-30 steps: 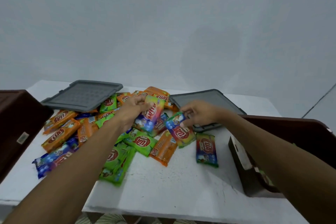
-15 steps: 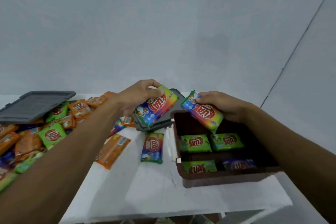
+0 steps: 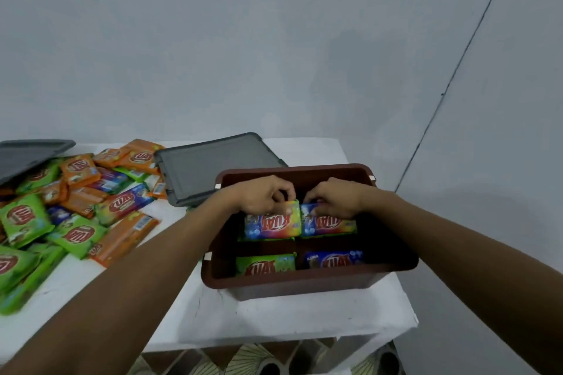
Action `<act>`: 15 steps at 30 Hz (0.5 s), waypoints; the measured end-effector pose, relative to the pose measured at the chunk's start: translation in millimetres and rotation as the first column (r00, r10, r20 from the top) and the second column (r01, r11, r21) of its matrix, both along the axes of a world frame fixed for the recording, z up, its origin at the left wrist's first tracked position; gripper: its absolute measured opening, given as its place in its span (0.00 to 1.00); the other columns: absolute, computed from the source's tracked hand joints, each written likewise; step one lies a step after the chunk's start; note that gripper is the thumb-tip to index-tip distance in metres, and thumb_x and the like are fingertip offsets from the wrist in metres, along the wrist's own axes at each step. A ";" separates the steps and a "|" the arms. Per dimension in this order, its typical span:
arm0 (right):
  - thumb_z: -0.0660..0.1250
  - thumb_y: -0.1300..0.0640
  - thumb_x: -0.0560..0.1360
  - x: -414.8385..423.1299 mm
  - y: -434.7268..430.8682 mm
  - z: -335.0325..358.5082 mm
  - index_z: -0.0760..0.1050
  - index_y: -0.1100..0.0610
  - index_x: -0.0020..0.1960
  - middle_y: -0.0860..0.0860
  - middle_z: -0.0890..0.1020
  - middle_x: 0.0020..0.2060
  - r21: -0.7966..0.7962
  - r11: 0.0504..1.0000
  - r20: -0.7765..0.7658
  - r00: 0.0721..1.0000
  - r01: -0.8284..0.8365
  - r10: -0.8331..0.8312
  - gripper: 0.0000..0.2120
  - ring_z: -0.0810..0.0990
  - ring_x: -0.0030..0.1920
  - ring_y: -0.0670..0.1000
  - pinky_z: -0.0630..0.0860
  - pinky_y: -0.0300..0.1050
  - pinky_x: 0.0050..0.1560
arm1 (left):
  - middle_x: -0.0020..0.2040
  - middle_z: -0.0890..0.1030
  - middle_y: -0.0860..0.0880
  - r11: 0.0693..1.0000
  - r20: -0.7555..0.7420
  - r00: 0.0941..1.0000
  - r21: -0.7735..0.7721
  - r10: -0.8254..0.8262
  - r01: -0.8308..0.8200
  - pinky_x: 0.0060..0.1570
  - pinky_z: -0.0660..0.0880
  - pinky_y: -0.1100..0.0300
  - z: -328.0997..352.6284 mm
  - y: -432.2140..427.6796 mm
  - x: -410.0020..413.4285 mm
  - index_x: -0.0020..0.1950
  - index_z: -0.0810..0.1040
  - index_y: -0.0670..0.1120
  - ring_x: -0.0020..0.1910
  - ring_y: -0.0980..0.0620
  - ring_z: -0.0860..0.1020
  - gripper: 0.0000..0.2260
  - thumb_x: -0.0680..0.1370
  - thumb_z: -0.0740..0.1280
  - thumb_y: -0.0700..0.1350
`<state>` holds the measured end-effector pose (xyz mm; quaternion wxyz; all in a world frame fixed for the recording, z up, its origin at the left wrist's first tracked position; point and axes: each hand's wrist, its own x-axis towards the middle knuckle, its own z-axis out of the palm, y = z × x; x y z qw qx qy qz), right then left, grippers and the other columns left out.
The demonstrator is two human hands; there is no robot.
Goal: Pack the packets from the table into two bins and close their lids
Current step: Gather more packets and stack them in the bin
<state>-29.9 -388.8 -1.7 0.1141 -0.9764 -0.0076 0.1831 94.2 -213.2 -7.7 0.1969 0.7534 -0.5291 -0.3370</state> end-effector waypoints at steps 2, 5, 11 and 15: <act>0.64 0.47 0.78 -3.7 -0.7 -7.7 0.73 0.45 0.67 0.47 0.79 0.61 -0.060 0.998 0.043 0.999 0.010 -0.007 0.18 0.74 0.61 0.52 0.74 0.54 0.56 | 0.39 0.80 0.55 0.998 0.160 0.987 0.054 -0.025 0.016 0.42 0.71 0.59 -10.9 -0.7 1.9 0.50 0.75 0.49 0.36 0.59 0.76 0.06 0.77 0.70 0.45; 0.66 0.46 0.76 -6.8 0.6 -10.6 0.73 0.42 0.66 0.48 0.79 0.57 -0.118 0.993 0.110 0.994 0.030 -0.017 0.18 0.76 0.58 0.52 0.73 0.50 0.49 | 0.44 0.80 0.54 0.997 0.292 0.956 0.069 -0.039 0.020 0.45 0.70 0.62 -12.4 -1.9 -1.1 0.54 0.78 0.48 0.39 0.58 0.76 0.09 0.76 0.71 0.46; 0.69 0.48 0.74 -5.5 3.8 -10.0 0.76 0.46 0.59 0.48 0.80 0.51 -0.177 0.983 0.174 0.985 0.045 -0.014 0.14 0.78 0.51 0.52 0.68 0.46 0.42 | 0.46 0.81 0.54 0.998 0.465 0.885 0.069 -0.024 -0.009 0.49 0.75 0.52 -11.8 -0.1 -5.3 0.51 0.77 0.52 0.47 0.53 0.76 0.06 0.75 0.70 0.50; 0.70 0.49 0.73 -8.3 4.5 -9.7 0.75 0.49 0.46 0.47 0.78 0.42 -0.223 0.974 0.266 0.964 0.044 0.017 0.06 0.77 0.44 0.51 0.66 0.44 0.35 | 0.44 0.79 0.52 1.000 0.752 0.659 -0.009 0.001 0.008 0.34 0.69 0.56 -7.7 1.1 -12.8 0.45 0.73 0.52 0.42 0.49 0.77 0.05 0.75 0.67 0.51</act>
